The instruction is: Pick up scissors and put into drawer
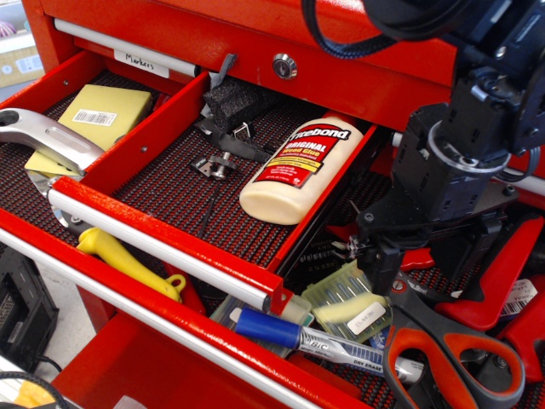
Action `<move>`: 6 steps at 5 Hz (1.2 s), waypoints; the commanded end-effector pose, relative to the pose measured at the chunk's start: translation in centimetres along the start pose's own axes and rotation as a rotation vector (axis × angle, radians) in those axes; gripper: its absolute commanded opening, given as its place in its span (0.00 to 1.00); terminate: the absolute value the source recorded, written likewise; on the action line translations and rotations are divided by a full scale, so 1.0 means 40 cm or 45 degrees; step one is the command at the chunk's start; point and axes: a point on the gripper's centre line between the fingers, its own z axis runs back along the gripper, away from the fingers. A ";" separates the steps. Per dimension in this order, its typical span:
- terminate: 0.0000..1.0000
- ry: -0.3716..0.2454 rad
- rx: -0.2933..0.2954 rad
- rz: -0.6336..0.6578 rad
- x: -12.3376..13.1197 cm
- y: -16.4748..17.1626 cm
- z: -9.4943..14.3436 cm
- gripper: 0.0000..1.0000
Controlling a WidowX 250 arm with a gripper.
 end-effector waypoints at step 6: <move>0.00 0.061 0.013 0.038 0.011 0.008 -0.065 0.00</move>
